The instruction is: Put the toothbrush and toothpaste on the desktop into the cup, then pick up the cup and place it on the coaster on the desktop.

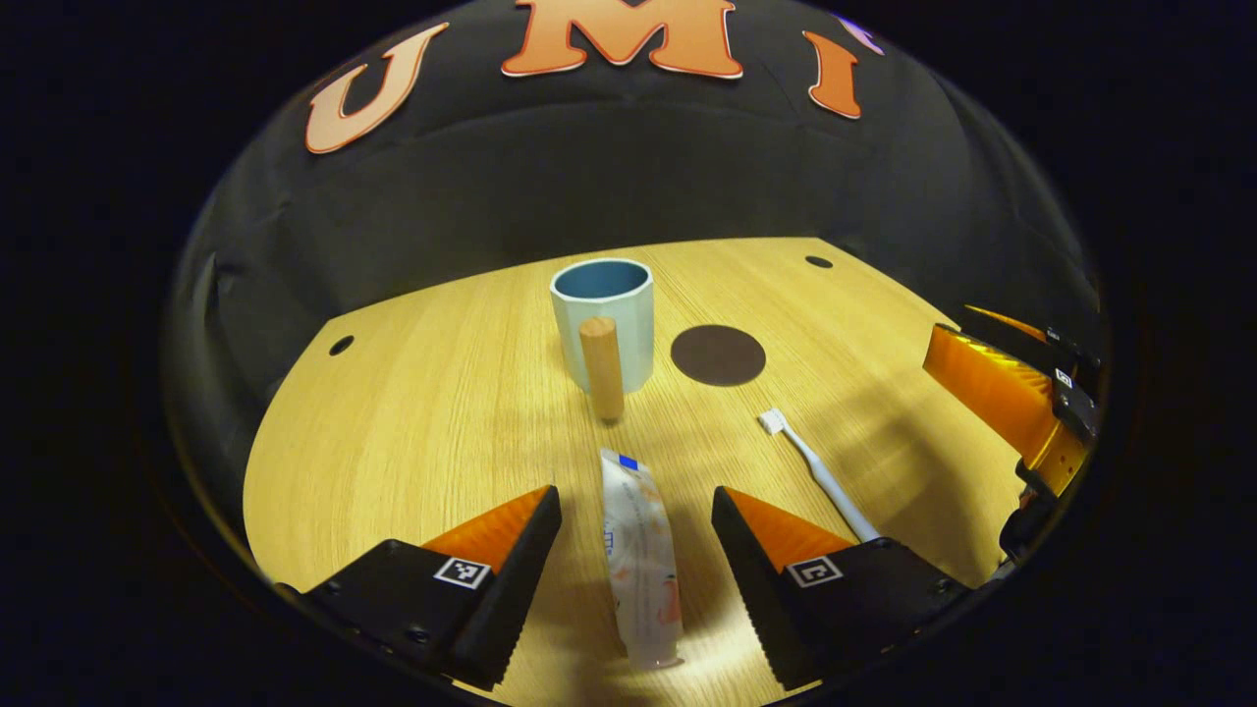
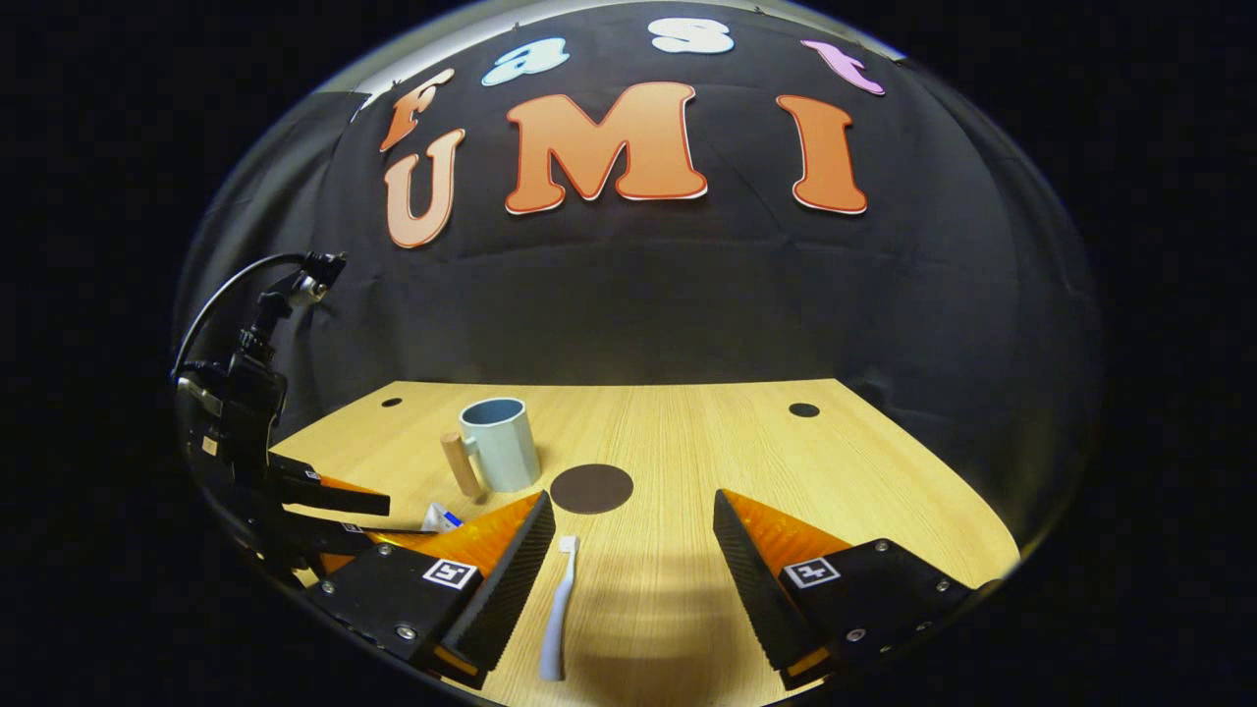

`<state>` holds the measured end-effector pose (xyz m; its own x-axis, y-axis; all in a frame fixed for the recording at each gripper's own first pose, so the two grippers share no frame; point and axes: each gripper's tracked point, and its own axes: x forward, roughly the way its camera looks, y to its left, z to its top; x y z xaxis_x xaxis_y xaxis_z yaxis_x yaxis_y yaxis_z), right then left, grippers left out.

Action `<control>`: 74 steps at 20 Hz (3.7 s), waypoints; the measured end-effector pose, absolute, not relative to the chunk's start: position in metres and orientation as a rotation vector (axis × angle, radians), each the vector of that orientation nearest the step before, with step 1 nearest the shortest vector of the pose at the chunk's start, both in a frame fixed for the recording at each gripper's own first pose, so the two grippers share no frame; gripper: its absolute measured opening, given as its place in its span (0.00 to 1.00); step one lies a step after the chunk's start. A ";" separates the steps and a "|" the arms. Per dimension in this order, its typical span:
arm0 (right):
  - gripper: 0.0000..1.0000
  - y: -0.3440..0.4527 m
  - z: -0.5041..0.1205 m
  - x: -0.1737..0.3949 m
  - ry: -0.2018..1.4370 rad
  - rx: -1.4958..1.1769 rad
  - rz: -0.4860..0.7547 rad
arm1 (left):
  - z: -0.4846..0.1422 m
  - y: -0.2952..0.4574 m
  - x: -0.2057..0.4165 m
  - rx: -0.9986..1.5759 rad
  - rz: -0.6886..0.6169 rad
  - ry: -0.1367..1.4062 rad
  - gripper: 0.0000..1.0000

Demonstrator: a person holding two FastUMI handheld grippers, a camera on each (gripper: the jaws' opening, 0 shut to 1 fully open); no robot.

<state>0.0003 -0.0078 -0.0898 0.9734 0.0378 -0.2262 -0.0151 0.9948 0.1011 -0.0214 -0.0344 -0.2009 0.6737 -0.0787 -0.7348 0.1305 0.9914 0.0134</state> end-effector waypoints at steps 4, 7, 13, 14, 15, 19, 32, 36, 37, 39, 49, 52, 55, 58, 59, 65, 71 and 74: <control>0.98 -0.009 -0.099 -0.001 0.256 0.087 0.023 | -0.215 -0.033 -0.026 0.045 -0.093 0.918 0.75; 0.98 -0.008 -0.104 0.000 0.273 0.088 0.028 | -0.221 -0.035 -0.029 0.027 -0.082 0.955 0.59; 0.98 0.006 -0.119 0.000 0.316 0.091 0.061 | -0.226 -0.041 -0.029 0.040 -0.123 0.978 0.45; 0.98 0.008 -0.122 0.000 0.326 0.086 0.067 | -0.228 -0.041 -0.027 0.036 -0.127 0.978 0.45; 0.98 0.010 -0.124 -0.001 0.333 0.077 0.069 | -0.224 -0.040 -0.027 0.031 -0.115 0.970 0.31; 0.97 0.016 -0.131 -0.001 0.360 0.071 0.089 | -0.227 -0.041 -0.025 0.013 -0.139 0.954 0.13; 0.84 0.057 -0.181 -0.001 0.563 0.095 0.167 | -0.184 -0.032 -0.017 0.002 -0.176 0.747 0.13; 0.75 0.062 -0.197 0.001 0.623 0.082 0.161 | -0.174 -0.032 -0.016 -0.015 -0.203 0.702 0.09; 0.71 0.064 -0.200 0.001 0.636 0.073 0.163 | -0.171 -0.032 -0.018 -0.025 -0.209 0.693 0.10; 0.61 0.062 -0.205 0.007 0.639 0.033 0.146 | -0.166 -0.033 -0.015 -0.037 -0.219 0.676 0.07; 0.06 0.082 -0.197 0.010 0.643 0.031 0.175 | -0.118 -0.022 -0.009 -0.060 -0.194 0.543 0.06; 0.04 0.082 -0.194 0.015 0.620 0.096 0.162 | -0.107 -0.019 -0.007 -0.072 -0.189 0.495 0.07; 0.03 0.080 -0.181 0.021 0.572 0.148 0.163 | -0.094 -0.016 0.001 -0.064 -0.186 0.450 0.06; 0.04 0.072 -0.163 0.025 0.522 0.173 0.153 | -0.082 -0.022 0.011 -0.079 -0.204 0.417 0.07; 0.03 0.070 -0.158 0.024 0.506 0.183 0.155 | -0.077 -0.023 0.012 -0.083 -0.209 0.403 0.07; 0.03 0.061 -0.118 0.030 0.390 0.212 0.166 | -0.050 -0.032 0.033 -0.102 -0.218 0.323 0.06; 0.03 0.050 -0.089 0.044 0.315 0.229 0.162 | -0.035 -0.041 0.060 -0.114 -0.214 0.255 0.06; 0.03 0.045 -0.083 0.045 0.286 0.241 0.159 | -0.027 -0.043 0.075 -0.106 -0.204 0.221 0.06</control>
<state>0.0448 0.0452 -0.0825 0.9471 0.1889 -0.2593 -0.1210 0.9588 0.2569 0.0752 -0.0431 -0.0271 0.9553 -0.2119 -0.2062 0.1888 0.9739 -0.1261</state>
